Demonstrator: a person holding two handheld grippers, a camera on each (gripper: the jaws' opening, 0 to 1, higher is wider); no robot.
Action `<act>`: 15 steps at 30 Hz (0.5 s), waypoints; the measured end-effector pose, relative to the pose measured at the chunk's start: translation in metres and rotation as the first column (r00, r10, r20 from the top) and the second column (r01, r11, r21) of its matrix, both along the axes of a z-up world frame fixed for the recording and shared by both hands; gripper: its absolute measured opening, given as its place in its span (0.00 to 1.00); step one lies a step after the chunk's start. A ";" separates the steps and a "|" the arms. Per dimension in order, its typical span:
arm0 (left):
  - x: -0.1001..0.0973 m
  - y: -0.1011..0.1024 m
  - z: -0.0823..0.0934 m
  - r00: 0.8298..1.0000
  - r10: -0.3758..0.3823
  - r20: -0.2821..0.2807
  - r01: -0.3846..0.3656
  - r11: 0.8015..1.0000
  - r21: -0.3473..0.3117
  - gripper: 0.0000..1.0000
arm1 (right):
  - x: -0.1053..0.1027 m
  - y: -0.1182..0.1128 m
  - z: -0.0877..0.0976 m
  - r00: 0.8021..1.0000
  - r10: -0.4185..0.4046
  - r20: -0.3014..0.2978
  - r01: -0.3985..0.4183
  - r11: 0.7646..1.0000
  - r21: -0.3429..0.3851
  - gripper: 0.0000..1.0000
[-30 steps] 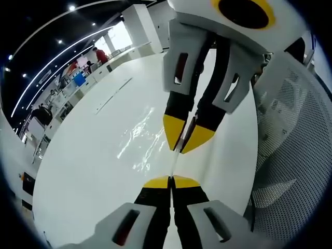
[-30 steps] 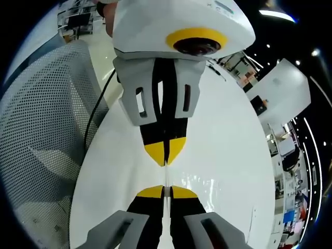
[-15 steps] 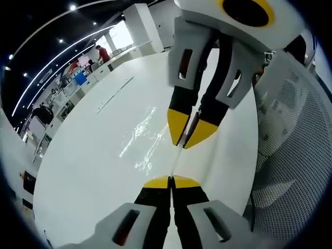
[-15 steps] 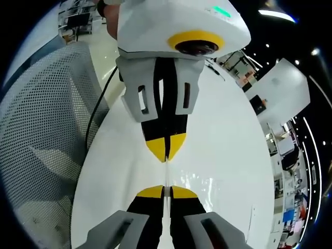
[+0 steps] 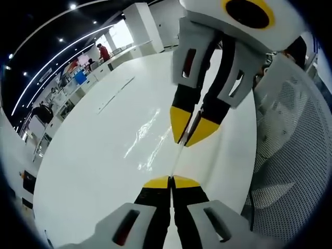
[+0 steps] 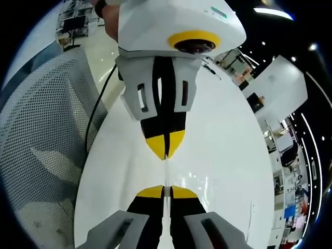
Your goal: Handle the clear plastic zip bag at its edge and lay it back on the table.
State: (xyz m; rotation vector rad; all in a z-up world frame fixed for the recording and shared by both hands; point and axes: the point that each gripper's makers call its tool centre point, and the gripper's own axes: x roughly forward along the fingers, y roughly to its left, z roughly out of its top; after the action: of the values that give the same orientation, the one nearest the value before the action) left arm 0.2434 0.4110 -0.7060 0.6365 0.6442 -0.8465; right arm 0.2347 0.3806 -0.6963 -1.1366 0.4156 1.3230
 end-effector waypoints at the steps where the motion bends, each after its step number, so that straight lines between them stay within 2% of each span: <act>1: 0.000 0.000 0.000 1.000 0.001 -0.002 -0.001 1.000 0.000 0.00 | 0.000 0.000 0.001 1.000 -0.001 -0.001 0.001 1.000 0.000 0.00; 15: -0.001 0.002 0.014 1.000 0.025 -0.011 -0.025 1.000 -0.006 0.00 | 0.003 -0.007 0.011 1.000 -0.023 -0.006 0.023 1.000 -0.005 0.00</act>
State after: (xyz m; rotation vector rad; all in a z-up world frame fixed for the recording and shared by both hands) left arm 0.2426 0.4125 -0.6915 0.6177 0.6582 -0.8284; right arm 0.2372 0.3731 -0.6857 -1.1292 0.4349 1.3061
